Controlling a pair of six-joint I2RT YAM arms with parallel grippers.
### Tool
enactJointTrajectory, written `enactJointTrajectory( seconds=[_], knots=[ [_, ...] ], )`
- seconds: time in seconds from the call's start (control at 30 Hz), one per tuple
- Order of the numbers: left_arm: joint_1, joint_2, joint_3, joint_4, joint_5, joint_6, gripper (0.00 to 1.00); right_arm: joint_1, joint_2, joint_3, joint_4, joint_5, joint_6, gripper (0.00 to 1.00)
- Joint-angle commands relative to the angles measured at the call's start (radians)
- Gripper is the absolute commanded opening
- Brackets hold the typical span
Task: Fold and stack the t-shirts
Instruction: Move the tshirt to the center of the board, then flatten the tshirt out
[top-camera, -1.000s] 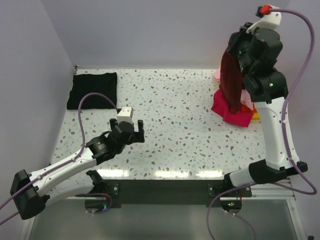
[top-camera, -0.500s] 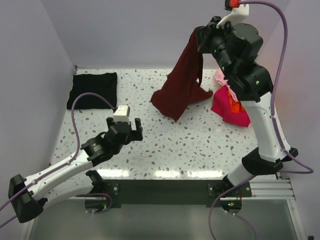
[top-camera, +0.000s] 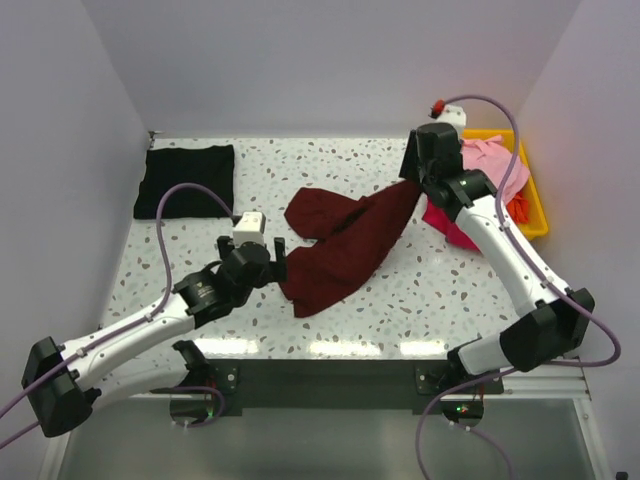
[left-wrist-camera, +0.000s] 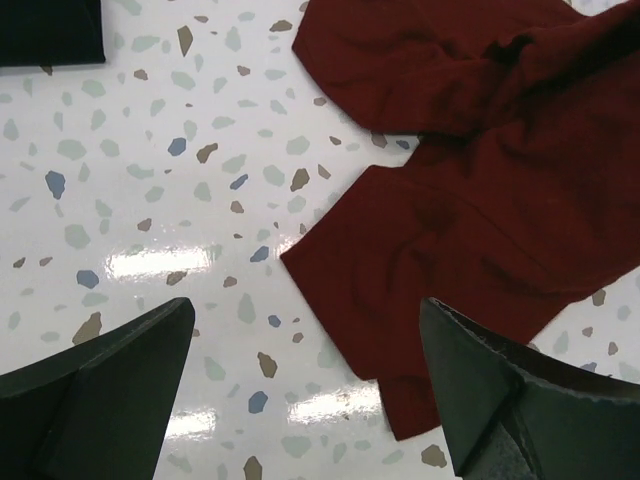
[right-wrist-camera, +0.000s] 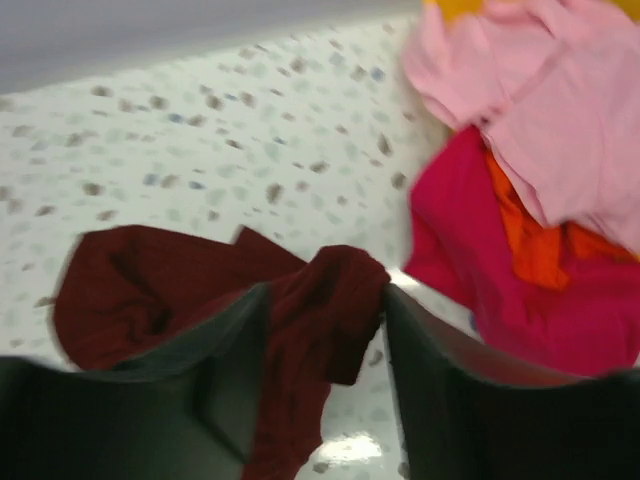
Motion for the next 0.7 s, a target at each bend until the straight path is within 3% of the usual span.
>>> enactJointTrajectory(
  seconds=[0.0, 0.1, 0.4, 0.53, 0.63, 0.67],
  knots=[
    [0.006, 0.034, -0.010, 0.016, -0.018, -0.041, 1.00, -0.072, -0.080, -0.123, 0.008, 0.055, 0.052, 0.75],
    [0.008, 0.067, -0.030, 0.045, 0.016, -0.046, 1.00, -0.072, -0.087, -0.185, -0.006, -0.014, 0.040, 0.81],
    [-0.009, 0.131, -0.175, 0.109, 0.183, -0.178, 0.84, -0.072, -0.133, -0.430, 0.056, -0.168, 0.110, 0.81],
    [-0.041, 0.149, -0.209, 0.138, 0.213, -0.236, 0.84, -0.069, -0.168, -0.490, 0.058, -0.258, 0.118, 0.80],
    [-0.046, 0.146, -0.216, 0.122, 0.188, -0.277, 0.86, -0.001, -0.200, -0.536, 0.086, -0.329, 0.104, 0.75],
    [-0.046, 0.134, -0.213, 0.109, 0.176, -0.288, 0.88, 0.095, -0.202, -0.539, 0.085, -0.317, 0.100, 0.75]
  ],
)
